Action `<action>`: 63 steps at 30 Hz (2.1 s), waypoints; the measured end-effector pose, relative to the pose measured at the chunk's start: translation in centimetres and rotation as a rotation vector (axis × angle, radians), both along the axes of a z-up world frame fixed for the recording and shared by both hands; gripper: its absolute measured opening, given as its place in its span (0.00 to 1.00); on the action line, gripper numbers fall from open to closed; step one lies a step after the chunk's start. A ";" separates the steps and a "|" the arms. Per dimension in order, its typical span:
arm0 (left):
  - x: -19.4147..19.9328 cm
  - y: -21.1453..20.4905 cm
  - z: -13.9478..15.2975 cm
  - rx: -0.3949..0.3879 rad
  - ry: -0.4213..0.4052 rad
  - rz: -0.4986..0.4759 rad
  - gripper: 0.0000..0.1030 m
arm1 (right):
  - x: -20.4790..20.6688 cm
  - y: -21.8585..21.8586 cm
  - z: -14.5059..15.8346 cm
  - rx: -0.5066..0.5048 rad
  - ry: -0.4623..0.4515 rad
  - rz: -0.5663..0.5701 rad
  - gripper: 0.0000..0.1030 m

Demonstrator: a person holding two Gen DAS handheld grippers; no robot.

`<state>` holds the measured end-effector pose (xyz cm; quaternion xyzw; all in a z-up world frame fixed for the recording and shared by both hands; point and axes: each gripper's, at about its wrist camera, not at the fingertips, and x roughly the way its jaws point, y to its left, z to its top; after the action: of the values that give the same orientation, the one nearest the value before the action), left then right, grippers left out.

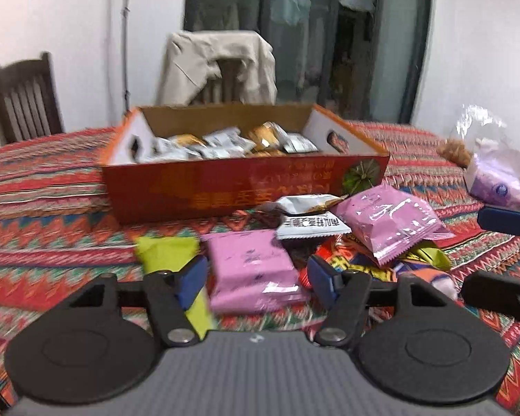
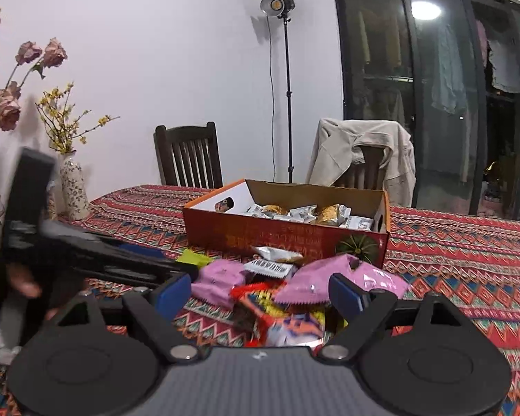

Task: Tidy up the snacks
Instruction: 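Grasp a pink packet with the left tool while the right tool grasps a white packet, then carry both packets into the orange box and open both tools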

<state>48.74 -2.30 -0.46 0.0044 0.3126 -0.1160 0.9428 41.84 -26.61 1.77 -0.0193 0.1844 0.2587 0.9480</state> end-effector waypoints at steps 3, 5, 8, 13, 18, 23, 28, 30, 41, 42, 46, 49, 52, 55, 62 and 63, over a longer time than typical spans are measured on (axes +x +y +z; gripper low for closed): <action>2.3 -1.0 -1.1 0.034 0.023 -0.014 0.66 | 2.6 0.7 -0.1 -0.030 0.029 0.014 0.82; 3.0 -1.2 -1.7 0.057 0.011 -0.001 0.68 | 4.2 1.1 0.0 -0.048 0.040 0.017 0.82; 3.7 -0.2 -2.7 0.010 0.040 0.023 0.70 | 6.8 2.1 0.3 -0.065 0.049 0.026 0.81; 3.4 0.2 -3.0 -0.001 0.036 0.003 0.65 | 11.5 4.3 -0.3 -0.075 0.089 0.021 0.69; 3.0 0.7 -3.1 -0.029 0.038 -0.056 0.63 | 15.3 7.1 -1.6 -0.169 0.120 0.027 0.63; 2.7 1.3 -2.7 -0.062 0.061 -0.056 0.61 | 18.0 9.3 -3.2 -0.263 0.205 0.066 0.56; 0.6 1.7 -1.3 -0.096 0.032 -0.061 0.61 | 18.9 8.5 -3.5 -0.259 0.266 0.064 0.48; -0.5 2.3 -0.6 -0.106 0.011 -0.055 0.61 | 18.7 8.0 -3.3 -0.265 0.252 0.048 0.40; -11.2 5.6 3.5 -0.157 -0.115 0.052 0.61 | 10.7 6.3 2.7 -0.205 0.017 0.001 0.13; -12.2 5.8 3.6 -0.161 -0.120 0.059 0.61 | 9.2 5.9 3.3 -0.185 -0.004 0.002 0.13; -15.8 6.2 3.7 -0.172 -0.117 0.090 0.61 | 2.7 4.1 4.4 -0.105 -0.029 0.029 0.13; -17.7 6.2 3.6 -0.175 -0.108 0.099 0.61 | -1.7 3.1 3.7 -0.072 0.003 0.050 0.13; -19.1 5.9 3.5 -0.175 -0.104 0.097 0.61 | -5.2 2.1 2.7 -0.028 0.050 0.056 0.13; -20.2 5.1 3.4 -0.168 -0.101 0.087 0.61 | -7.9 1.2 1.4 -0.008 0.094 0.055 0.13; -21.6 3.5 3.7 -0.144 -0.113 0.062 0.61 | -11.5 -0.6 0.0 0.004 0.121 0.032 0.13; -21.6 3.3 3.7 -0.142 -0.114 0.060 0.61 | -11.8 -0.8 0.0 0.008 0.120 0.028 0.13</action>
<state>27.18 1.05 3.26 -0.0651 0.2495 -0.1093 0.9600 30.02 -27.39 1.78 -0.0023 0.2397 0.2736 0.9315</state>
